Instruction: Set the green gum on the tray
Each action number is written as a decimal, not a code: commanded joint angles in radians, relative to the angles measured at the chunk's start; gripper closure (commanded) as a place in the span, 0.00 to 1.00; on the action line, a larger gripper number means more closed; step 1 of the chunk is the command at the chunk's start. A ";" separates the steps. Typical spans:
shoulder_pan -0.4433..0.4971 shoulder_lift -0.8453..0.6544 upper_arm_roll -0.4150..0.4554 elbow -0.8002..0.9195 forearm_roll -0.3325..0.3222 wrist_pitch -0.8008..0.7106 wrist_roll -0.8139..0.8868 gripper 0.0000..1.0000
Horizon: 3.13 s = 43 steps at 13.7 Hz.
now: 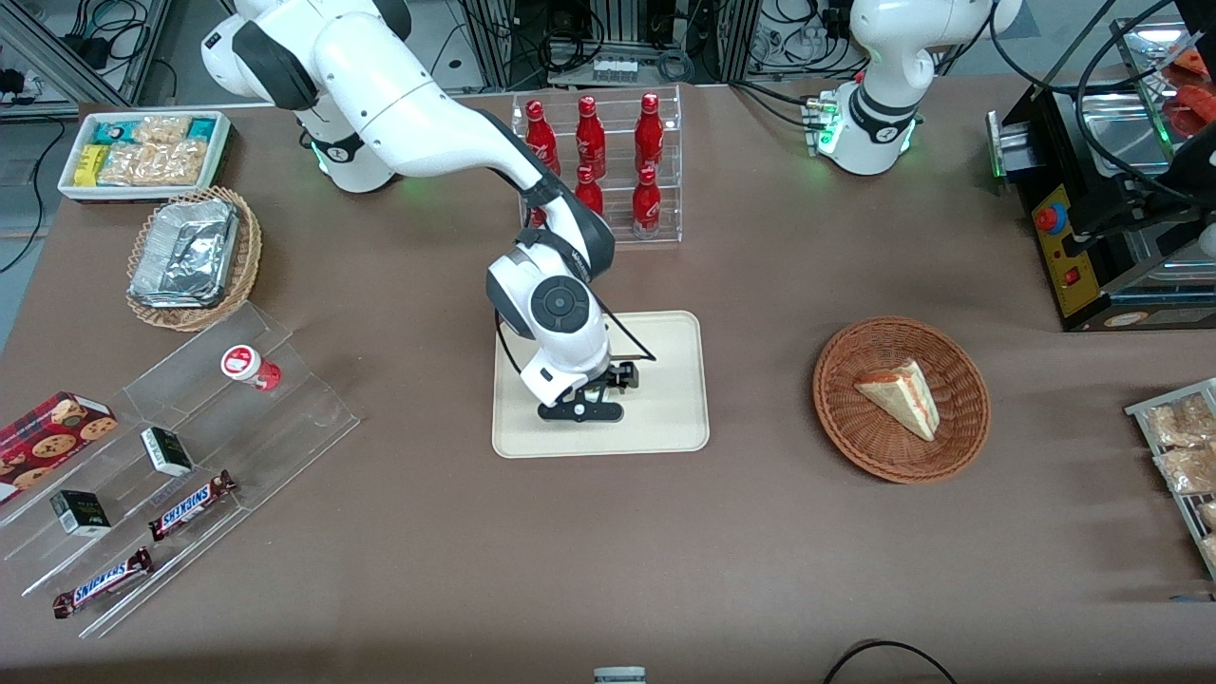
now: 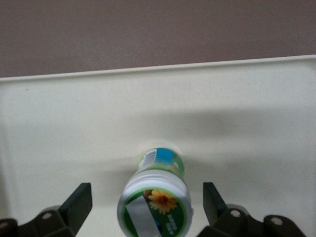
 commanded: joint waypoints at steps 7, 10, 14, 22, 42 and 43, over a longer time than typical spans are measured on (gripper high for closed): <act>-0.008 -0.147 -0.015 0.014 0.010 -0.289 -0.167 0.00; -0.036 -0.227 -0.013 0.015 0.021 -0.383 -0.211 0.00; -0.135 -0.313 -0.015 0.015 0.017 -0.547 -0.378 0.00; -0.410 -0.449 -0.009 -0.072 0.021 -0.586 -0.642 0.00; -0.754 -0.825 0.010 -0.256 -0.091 -0.702 -0.826 0.00; -0.754 -0.825 0.010 -0.253 -0.091 -0.716 -0.825 0.00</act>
